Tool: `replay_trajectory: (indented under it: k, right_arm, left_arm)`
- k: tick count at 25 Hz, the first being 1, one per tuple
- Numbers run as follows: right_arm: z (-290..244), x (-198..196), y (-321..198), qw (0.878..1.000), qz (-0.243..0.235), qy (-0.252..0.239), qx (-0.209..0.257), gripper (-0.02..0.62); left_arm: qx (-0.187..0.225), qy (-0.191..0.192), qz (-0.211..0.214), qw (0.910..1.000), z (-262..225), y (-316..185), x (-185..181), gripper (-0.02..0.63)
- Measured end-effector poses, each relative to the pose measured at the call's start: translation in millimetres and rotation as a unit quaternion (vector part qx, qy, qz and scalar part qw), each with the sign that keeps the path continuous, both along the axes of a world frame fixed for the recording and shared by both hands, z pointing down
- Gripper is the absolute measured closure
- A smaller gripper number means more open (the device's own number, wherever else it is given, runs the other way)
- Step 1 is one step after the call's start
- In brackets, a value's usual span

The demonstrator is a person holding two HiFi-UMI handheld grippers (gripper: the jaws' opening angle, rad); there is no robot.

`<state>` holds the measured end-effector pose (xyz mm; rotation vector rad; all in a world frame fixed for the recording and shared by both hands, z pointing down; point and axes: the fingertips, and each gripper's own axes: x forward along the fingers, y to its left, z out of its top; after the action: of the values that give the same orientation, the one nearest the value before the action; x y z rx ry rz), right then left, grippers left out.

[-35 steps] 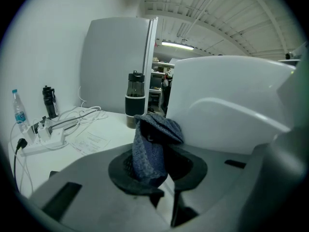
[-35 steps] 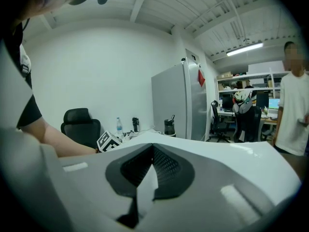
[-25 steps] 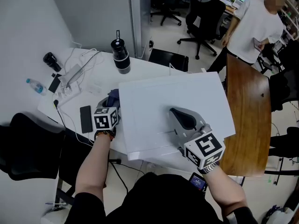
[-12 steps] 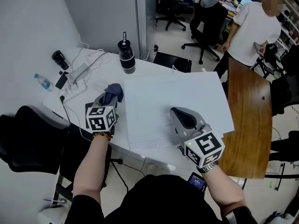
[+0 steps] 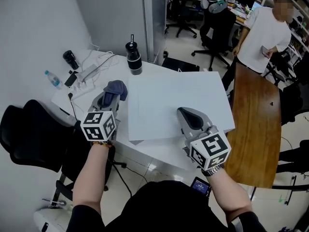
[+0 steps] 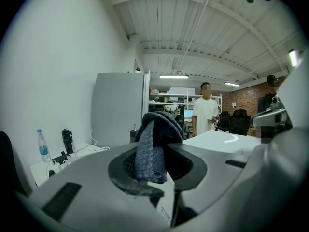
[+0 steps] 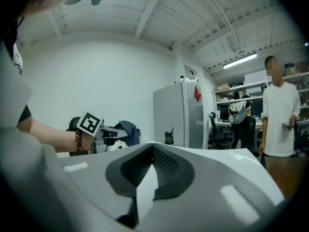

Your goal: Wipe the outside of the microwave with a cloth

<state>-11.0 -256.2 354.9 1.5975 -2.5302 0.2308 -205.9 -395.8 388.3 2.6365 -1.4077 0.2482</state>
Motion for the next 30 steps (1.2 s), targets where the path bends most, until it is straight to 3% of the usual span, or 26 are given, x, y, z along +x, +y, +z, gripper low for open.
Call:
replay_trajectory:
  k: [13, 30]
  right_arm:
    - [-17.5, 34.1, 87.1, 0.999, -0.024, -0.012, 0.03, 0.595]
    - [-23.7, 65.7, 199.9, 0.998, -0.047, -0.006, 0.05, 0.595]
  left_arm:
    - [0.054, 0.026, 0.031, 0.9977, -62.2, 142.5, 66.5, 0.531]
    - [0.047, 0.044, 0.098, 0.9931, -59.3, 311.6, 167.4, 0.531]
